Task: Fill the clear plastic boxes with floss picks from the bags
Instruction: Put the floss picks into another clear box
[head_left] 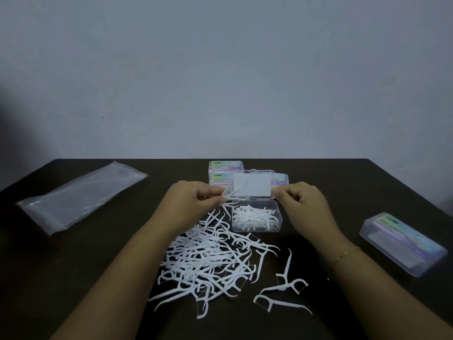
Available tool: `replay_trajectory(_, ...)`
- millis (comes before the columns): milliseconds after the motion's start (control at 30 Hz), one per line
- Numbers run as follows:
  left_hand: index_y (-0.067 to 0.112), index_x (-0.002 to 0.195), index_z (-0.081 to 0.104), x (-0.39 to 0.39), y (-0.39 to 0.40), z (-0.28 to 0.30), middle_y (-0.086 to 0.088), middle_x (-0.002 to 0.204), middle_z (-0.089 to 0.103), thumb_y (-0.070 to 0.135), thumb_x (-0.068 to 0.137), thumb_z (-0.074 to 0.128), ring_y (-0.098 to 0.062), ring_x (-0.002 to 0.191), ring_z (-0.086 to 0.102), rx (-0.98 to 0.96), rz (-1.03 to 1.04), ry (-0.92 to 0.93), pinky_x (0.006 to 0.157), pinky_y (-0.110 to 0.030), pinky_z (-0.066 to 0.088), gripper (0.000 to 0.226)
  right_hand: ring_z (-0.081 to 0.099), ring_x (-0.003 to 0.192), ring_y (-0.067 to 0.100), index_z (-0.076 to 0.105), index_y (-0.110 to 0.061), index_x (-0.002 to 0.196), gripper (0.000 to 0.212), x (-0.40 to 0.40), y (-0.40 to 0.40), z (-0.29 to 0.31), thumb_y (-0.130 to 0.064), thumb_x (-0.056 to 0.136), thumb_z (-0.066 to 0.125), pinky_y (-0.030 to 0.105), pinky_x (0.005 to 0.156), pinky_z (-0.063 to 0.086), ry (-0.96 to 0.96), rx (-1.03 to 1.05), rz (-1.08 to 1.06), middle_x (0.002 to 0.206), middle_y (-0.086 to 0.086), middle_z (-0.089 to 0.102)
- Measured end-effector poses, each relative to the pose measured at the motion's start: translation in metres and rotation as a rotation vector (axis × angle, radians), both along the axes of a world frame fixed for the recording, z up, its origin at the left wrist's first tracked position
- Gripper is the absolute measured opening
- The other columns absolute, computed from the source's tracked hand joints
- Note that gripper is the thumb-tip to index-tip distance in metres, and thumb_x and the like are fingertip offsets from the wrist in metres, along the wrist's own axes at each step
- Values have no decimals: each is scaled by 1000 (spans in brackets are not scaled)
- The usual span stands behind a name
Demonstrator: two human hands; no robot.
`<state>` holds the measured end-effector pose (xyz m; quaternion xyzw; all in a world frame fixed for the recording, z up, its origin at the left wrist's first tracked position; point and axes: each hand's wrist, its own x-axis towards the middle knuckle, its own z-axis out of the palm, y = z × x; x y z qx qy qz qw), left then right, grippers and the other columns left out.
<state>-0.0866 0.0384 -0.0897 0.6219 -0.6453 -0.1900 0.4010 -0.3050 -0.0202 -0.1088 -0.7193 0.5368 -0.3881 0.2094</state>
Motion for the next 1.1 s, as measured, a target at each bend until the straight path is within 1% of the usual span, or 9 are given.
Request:
replay_trajectory(100,28,109,71,-18,-12,-4,12,100,72,28,85,69,-6,85,67,3,-44,-97,80,-25,56,24,54,94,23,66,-18,68,32,-4,-2,0,-35,92,55,53,88,46,26,28,-13,75,-14,55)
replay_trajectory(267,27,123,63,-37,-24,-14,6,118,67,32,85,68,-6,108,58,41,-75,-149,98,-25,44,38,56,94,20,63,-32,71,22,-4,1,4,-36,92,56,46,84,51,6,89,9,84,-10,59)
replay_trajectory(400,29,128,59,-32,-23,-21,6,127,62,35,86,67,-7,116,53,-6,-52,-156,102,-28,42,44,57,71,17,64,-15,72,29,-5,14,13,-38,89,59,38,69,52,32,105,54,77,3,64)
replay_trajectory(567,30,131,56,-22,-18,-26,10,133,56,38,90,60,-4,122,46,-17,-60,-241,105,-32,39,41,51,71,4,47,-35,96,45,-1,40,22,-67,69,65,25,60,41,410,239,239,78,-12,52)
replay_trajectory(667,35,133,53,-23,-16,-29,17,137,49,46,90,57,-2,126,38,16,-94,-368,108,-35,32,45,51,74,3,46,-39,107,44,-1,44,24,-59,74,66,23,65,44,581,193,262,77,-15,48)
replay_trajectory(800,37,129,56,-25,-17,-30,19,135,46,47,94,49,0,122,35,25,-107,-459,102,-28,30,38,55,77,3,62,-33,106,21,-9,38,24,-40,87,62,25,73,50,504,76,219,82,-14,57)
replay_trajectory(900,36,130,56,-23,-18,-31,18,136,44,45,96,46,-1,122,35,33,-107,-465,103,-28,31,37,53,75,2,65,-33,99,12,-12,33,25,-35,89,60,19,67,46,390,37,183,82,-15,58)
replay_trajectory(1000,36,130,55,-22,-16,-32,17,131,45,46,94,50,-3,122,36,22,-72,-443,103,-31,35,38,54,75,1,66,-33,91,6,-17,24,24,-30,88,62,16,65,44,197,36,118,82,-18,58)
replay_trajectory(1100,34,123,59,-20,-14,-31,15,119,48,48,90,56,-3,112,42,10,-17,-427,92,-25,38,36,56,75,3,67,-28,89,7,-20,17,21,-22,89,62,14,60,40,0,107,62,84,-13,62)
